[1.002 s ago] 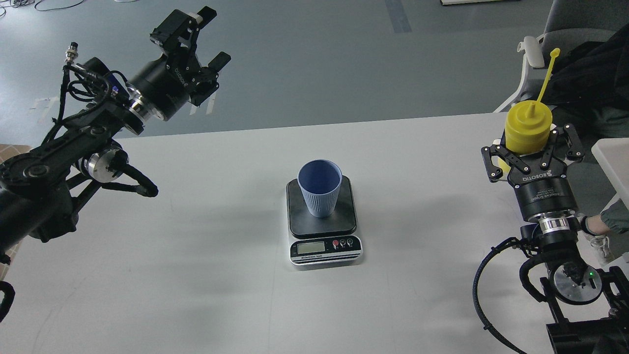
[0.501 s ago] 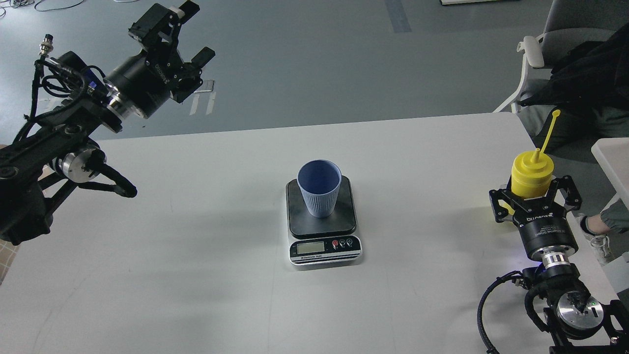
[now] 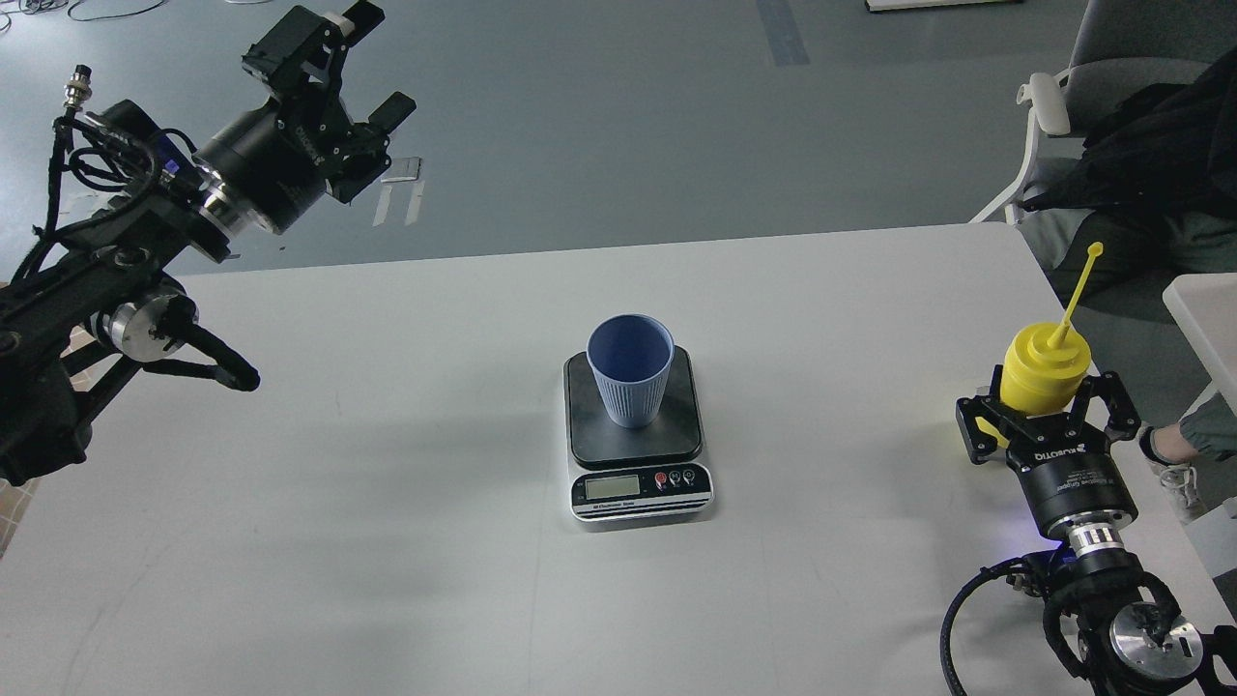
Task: Pour seasoning into cup on scale with both arms
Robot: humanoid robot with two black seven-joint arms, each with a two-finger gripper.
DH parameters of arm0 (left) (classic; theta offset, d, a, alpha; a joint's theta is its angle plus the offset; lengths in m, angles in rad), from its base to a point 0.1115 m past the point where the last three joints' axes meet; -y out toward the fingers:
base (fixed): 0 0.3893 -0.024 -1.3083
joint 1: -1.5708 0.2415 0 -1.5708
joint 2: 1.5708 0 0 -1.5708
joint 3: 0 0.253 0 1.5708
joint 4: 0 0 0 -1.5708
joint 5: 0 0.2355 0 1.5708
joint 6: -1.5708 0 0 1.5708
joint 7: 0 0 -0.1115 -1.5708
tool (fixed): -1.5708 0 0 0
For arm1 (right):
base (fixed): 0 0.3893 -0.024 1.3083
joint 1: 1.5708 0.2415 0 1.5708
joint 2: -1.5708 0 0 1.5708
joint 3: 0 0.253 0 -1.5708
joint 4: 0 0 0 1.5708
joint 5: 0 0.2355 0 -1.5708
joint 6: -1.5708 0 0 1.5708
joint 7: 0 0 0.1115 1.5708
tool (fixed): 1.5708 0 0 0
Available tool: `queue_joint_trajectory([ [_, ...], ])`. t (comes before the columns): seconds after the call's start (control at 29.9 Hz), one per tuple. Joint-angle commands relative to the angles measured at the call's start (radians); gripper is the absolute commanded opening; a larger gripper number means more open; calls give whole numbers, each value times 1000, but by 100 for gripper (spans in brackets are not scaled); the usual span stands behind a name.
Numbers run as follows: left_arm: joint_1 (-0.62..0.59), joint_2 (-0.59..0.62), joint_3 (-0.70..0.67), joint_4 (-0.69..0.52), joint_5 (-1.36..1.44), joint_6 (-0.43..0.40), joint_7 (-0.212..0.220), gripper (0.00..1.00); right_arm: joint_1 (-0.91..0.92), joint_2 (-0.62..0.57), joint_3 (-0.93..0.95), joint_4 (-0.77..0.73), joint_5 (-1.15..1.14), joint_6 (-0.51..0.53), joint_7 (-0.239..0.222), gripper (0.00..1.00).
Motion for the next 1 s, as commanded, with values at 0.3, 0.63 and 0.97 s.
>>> queue_joint_trajectory([
  [0.3,5,-11,0,-1,0,0,0,98,-93,0,23,68,0,-1,7,100],
  [0.63,8,-34,-3,-1,0,0,0,98,-292,0,31,331,-9,-1,3,100],
  [0.97,11,-33,-15,-1,-3,-5,0,98,-353,-185,148,499,-20,-1,6,100],
])
